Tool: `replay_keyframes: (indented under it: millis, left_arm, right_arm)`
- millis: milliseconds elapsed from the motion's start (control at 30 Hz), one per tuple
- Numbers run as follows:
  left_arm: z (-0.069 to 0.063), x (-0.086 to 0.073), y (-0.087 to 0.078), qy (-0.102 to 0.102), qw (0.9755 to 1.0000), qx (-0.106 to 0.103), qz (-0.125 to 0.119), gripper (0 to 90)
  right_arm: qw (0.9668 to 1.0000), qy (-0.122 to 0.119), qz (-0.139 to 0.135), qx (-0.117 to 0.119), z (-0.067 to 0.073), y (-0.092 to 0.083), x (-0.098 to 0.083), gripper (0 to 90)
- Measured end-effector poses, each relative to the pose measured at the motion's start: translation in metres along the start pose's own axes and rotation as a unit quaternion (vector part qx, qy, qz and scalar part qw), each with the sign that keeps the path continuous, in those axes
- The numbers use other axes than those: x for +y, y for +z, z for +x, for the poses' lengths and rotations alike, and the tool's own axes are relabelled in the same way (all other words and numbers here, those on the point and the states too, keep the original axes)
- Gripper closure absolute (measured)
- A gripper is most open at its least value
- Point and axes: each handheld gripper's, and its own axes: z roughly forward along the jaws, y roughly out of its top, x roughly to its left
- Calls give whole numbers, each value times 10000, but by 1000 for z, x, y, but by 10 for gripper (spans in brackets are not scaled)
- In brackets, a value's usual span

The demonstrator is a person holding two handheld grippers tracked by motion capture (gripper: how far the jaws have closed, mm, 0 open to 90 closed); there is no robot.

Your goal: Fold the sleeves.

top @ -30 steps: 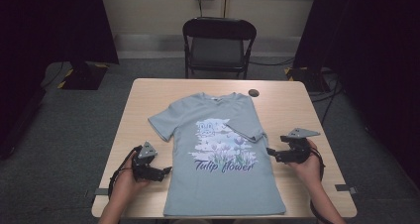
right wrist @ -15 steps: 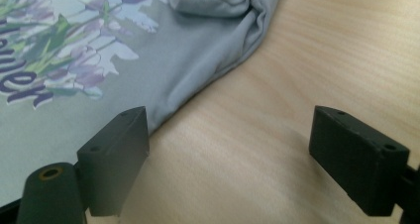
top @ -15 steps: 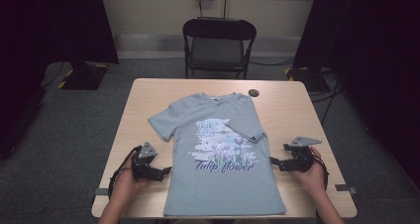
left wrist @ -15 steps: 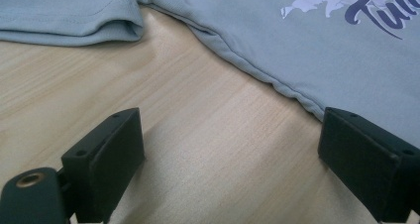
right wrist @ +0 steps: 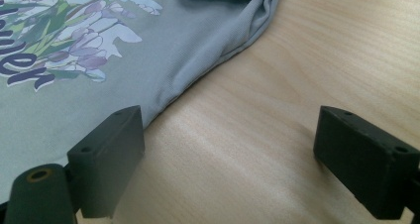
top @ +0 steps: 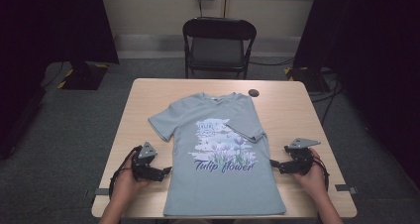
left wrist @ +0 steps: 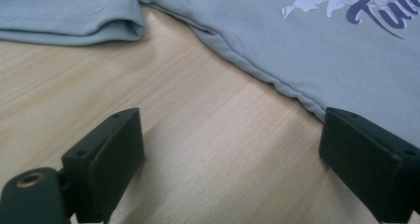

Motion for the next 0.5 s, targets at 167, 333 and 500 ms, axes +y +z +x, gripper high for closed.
replay_keyframes:
  millis: [167,333,500]
  left_arm:
    - [-1,0,-1,-8,9999,131,-15,95]
    - [1,0,-3,3,9998,219,-3,109]
    - [7,5,-7,-53,9996,273,-10,112]
  right_arm:
    - [10000,12,1,-10,0,0,0,117]
    - [10000,26,-3,-34,1,-1,-1,117]
    - [10000,28,-3,-35,1,-1,-1,117]
